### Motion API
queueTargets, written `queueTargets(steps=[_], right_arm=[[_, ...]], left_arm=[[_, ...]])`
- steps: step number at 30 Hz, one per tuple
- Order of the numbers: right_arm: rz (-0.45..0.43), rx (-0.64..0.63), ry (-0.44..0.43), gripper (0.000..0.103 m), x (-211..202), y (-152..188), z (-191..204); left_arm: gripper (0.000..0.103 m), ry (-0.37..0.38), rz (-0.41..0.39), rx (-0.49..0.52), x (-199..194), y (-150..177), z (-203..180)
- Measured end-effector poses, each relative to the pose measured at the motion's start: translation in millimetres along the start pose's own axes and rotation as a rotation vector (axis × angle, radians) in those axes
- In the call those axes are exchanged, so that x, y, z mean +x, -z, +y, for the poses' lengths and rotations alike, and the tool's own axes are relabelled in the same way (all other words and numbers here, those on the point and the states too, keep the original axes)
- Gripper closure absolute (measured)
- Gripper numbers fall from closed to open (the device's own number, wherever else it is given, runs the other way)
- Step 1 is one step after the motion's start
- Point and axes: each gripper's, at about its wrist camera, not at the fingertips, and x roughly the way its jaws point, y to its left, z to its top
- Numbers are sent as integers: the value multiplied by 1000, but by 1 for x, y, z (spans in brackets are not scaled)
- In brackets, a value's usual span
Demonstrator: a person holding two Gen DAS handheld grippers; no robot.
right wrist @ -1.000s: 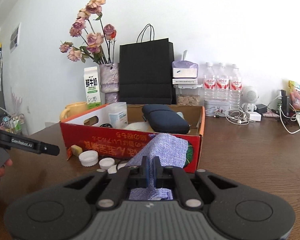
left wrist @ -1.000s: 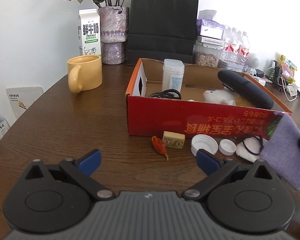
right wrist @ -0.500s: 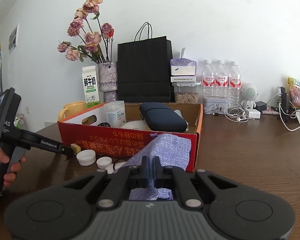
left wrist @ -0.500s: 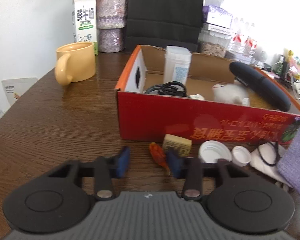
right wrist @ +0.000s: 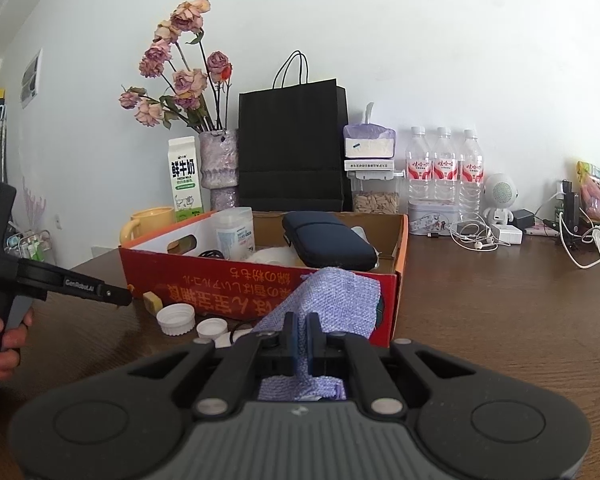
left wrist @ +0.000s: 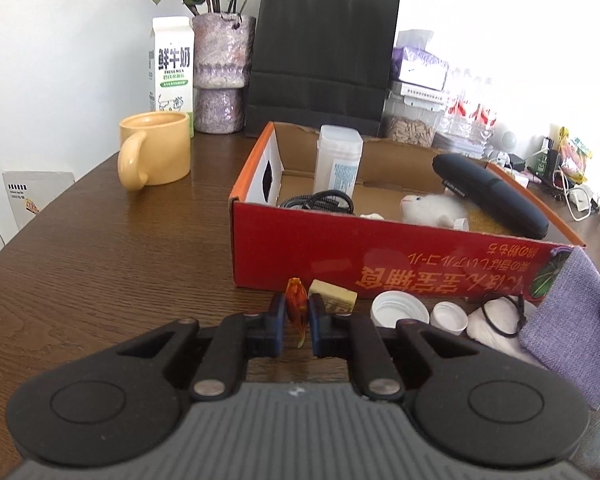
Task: Organize objects
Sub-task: 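Grasp the small orange item with the left gripper while the right holds the pouch, then carry the purple pouch and orange item over the box with both grippers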
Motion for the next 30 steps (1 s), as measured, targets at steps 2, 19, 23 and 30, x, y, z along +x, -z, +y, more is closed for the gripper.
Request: queueTargets(steps=[2,19,23,30], right_arm=[[-11,-3,-11,100,-2,0,1],[-143,-118,-149,100,29,-62,49],[-151,-144,-156,100,55,-79,60],[-115,-135,-147,100,109,-97,69]], left_arm=[[90,8,-30,5,-10,-1,-1],[90,72,-196,72,-27,-55,-32],[90,75,-203,69,-15,-68,-35],[90,59,-196,51,17,-91,-35]])
